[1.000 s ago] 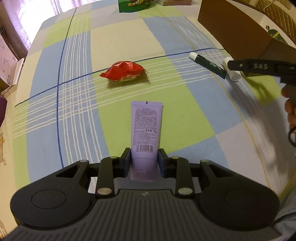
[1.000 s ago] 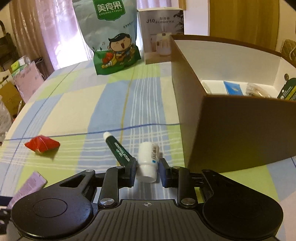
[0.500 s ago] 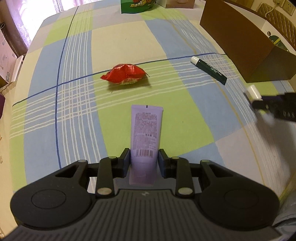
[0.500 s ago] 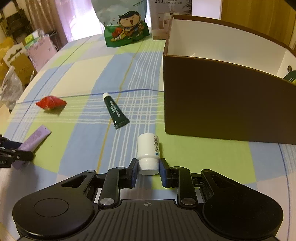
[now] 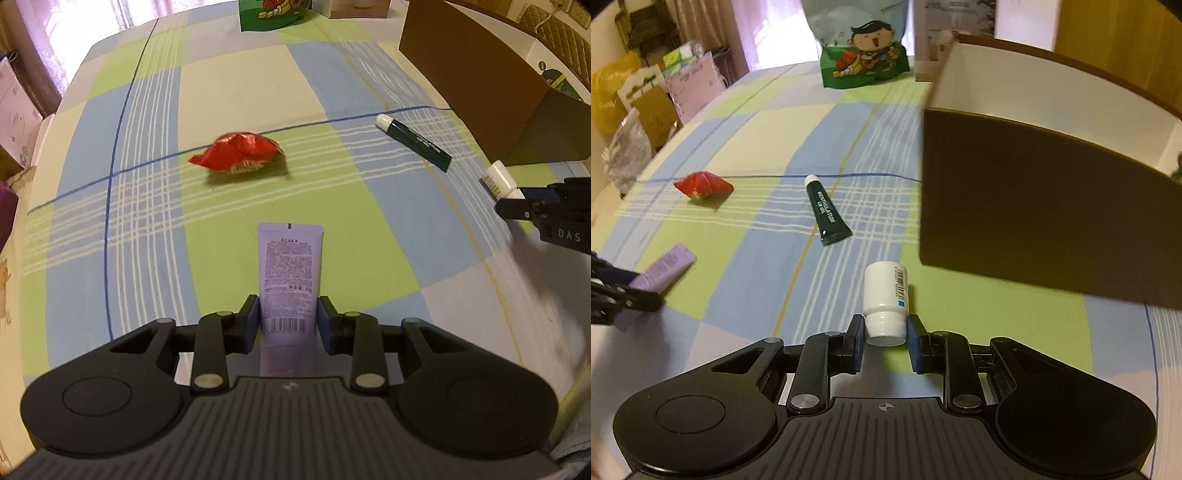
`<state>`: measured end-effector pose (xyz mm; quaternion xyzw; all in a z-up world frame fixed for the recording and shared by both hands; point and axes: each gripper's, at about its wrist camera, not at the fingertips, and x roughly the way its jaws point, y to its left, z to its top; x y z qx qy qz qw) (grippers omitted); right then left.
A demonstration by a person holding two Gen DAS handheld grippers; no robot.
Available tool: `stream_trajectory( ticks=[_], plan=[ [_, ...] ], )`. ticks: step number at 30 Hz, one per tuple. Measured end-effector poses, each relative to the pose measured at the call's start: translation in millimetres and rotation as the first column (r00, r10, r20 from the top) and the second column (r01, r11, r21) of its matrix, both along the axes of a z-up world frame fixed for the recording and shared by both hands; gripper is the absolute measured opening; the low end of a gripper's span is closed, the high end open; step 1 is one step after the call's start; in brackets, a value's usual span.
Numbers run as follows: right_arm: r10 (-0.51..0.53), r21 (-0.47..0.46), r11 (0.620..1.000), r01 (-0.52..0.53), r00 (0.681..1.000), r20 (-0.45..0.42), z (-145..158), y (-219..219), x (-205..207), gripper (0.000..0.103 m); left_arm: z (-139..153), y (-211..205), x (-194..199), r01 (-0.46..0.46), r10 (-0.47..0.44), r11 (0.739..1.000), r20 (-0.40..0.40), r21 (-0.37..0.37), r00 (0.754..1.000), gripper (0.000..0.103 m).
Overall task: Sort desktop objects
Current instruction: 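Lift and carry the purple tube and white bottle with both grippers into the box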
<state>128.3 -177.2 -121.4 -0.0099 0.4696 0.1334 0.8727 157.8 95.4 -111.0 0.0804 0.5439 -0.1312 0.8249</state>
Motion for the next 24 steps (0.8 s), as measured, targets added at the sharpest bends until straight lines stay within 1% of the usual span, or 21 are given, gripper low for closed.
stream_trajectory(
  ticks=[5,8,12,17,24],
  plan=[
    [-0.027,0.102,0.994,0.027,1.000,-0.003,25,-36,-13,0.026,9,-16,-13,0.000,0.000,1.000,0.003,-0.018,1.000,0.028],
    [-0.046,0.137,0.990,0.045,0.999,0.004,39,-56,-18,0.027,25,-31,-19,0.016,-0.015,0.999,0.031,-0.036,0.999,0.028],
    [-0.069,0.156,0.986,0.065,0.997,0.018,53,-81,-25,0.027,49,-56,-21,0.054,-0.049,0.997,0.086,-0.057,0.995,0.028],
    [-0.107,0.169,0.980,0.101,0.994,0.023,65,-114,-32,0.027,78,-94,-21,0.117,-0.104,0.990,0.155,-0.078,0.982,0.028],
    [-0.154,0.160,0.976,0.149,0.988,0.023,72,-157,-39,0.027,98,-143,-13,0.192,-0.174,0.979,0.206,-0.073,0.963,0.028]
  ],
)
